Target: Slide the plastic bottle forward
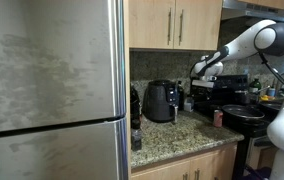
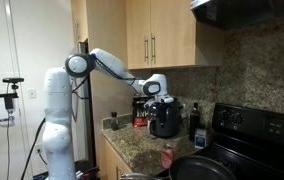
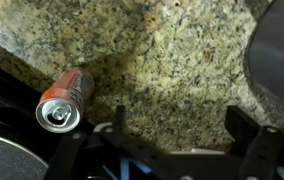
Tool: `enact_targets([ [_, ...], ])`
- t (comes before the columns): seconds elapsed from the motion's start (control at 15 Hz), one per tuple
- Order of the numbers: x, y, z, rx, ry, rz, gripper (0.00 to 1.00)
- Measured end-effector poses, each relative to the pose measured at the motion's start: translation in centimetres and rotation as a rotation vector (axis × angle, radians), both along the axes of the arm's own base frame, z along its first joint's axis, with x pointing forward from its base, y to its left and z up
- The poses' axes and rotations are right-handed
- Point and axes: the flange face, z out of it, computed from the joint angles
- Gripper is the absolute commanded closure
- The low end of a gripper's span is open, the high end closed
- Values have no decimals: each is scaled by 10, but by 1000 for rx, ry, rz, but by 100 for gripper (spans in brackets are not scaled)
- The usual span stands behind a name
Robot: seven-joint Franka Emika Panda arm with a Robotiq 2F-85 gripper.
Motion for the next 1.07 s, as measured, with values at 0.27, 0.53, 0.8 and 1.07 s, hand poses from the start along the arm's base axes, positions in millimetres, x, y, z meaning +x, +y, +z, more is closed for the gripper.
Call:
enact_targets([
  [0.27,19,-14,5,12,-6,-58,0],
  [0.53,29,-11,-8,7,-21,-160,0],
  [0.8,70,-31,-22,89,-54,-377,0],
  [1.07,104,-54,-7,158,-123,-536,0],
])
